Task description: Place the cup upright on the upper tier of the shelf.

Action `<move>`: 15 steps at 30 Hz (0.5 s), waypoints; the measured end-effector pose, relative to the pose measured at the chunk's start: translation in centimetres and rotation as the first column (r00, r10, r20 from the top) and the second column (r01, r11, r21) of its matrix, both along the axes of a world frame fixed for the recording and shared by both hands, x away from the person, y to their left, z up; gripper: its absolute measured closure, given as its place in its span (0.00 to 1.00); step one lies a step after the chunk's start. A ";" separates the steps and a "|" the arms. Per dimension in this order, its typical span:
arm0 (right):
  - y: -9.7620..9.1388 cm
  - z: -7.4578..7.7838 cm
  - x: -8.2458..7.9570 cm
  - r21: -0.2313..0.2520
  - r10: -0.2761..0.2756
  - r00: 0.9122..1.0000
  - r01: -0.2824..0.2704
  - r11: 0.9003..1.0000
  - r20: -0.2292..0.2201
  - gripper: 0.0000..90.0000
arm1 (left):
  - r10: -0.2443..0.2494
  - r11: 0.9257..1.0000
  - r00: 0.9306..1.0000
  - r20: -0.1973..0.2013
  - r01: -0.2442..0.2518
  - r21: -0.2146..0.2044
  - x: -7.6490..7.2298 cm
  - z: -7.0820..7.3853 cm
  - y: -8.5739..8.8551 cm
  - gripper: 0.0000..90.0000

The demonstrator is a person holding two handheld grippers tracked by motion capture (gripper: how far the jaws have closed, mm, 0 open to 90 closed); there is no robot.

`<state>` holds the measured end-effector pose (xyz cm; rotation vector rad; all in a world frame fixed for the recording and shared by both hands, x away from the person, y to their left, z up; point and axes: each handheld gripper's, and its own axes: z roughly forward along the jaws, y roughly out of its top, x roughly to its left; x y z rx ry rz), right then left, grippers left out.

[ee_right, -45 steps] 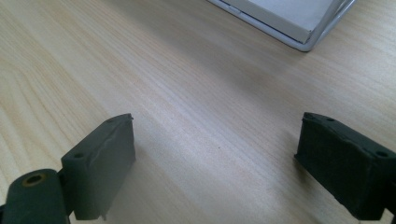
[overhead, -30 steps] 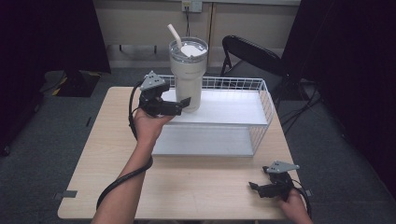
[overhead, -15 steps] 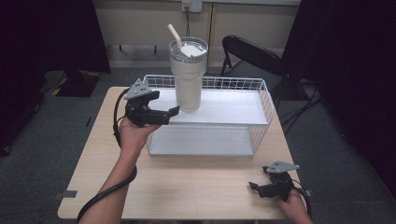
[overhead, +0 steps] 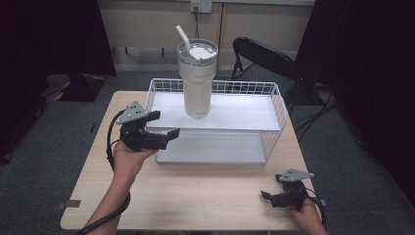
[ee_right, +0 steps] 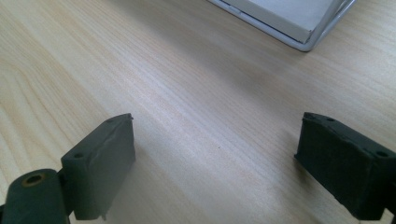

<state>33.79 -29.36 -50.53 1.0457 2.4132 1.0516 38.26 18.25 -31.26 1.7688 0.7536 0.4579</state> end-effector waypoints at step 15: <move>0.0 0.0 0.0 0.000 0.000 1.000 0.000 1.000 0.000 0.12 | -0.042 0.999 0.999 -0.015 0.042 0.007 -2.3 -3.9 0.8 0.10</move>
